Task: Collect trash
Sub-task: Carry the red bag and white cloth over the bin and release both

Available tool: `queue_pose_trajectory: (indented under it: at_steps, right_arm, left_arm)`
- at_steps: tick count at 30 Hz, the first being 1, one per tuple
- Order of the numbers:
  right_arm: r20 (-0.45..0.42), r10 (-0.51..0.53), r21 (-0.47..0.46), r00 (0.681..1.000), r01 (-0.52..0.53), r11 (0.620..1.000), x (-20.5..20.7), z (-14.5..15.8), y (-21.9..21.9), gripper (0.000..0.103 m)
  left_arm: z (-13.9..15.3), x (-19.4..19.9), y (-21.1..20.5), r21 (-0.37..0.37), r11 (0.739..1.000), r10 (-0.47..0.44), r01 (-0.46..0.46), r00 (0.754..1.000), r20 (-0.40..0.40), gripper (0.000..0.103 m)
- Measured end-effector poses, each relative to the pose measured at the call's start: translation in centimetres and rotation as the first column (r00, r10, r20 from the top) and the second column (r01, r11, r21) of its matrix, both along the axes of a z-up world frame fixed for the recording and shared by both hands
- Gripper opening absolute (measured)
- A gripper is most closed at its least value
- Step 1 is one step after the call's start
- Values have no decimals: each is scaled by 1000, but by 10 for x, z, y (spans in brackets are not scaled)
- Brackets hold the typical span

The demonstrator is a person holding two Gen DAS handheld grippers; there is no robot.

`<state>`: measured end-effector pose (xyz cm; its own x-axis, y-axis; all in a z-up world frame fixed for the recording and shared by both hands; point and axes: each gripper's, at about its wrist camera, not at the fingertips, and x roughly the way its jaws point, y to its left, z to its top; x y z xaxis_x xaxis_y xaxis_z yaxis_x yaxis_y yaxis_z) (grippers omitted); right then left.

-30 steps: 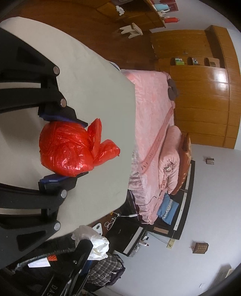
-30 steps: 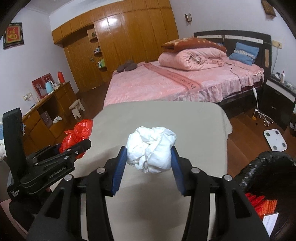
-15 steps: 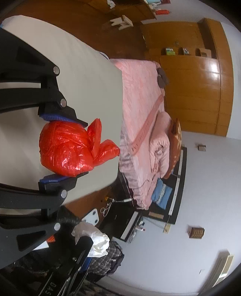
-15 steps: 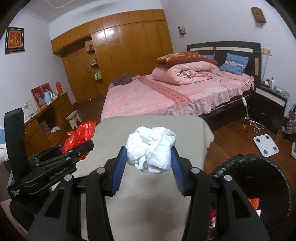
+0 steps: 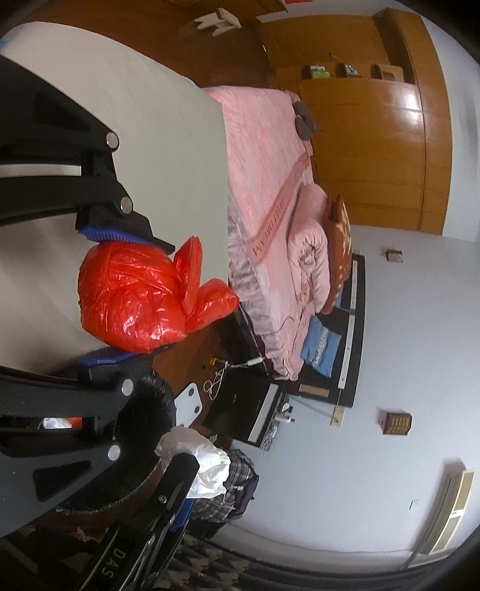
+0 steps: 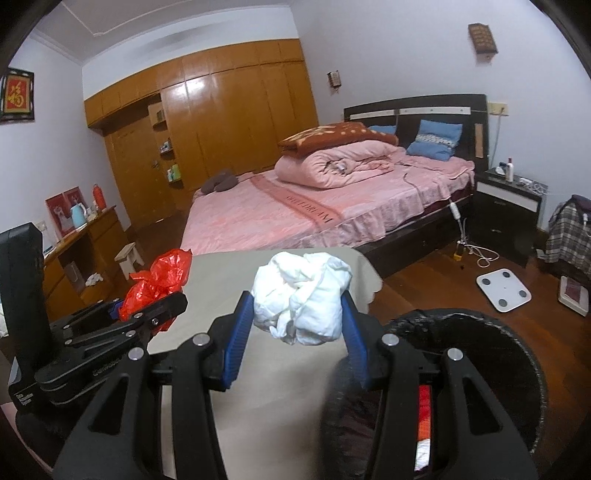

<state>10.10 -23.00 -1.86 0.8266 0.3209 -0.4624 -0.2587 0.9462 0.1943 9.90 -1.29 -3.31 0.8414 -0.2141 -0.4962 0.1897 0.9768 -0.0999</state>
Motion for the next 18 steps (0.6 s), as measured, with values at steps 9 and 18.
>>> queue_pose_trajectory:
  at_steps: [9,18]
  right_arm:
    - [25,-61,4,998,61,998,-16,4,-33,46]
    - [32,-119,4,992,119,993,-28,4,-60,46]
  left_arm:
    - [10,-9,-36,22,998,-65,65,998,18,44]
    - [18,-11,-68,34,991,-134,133,990,33,45]
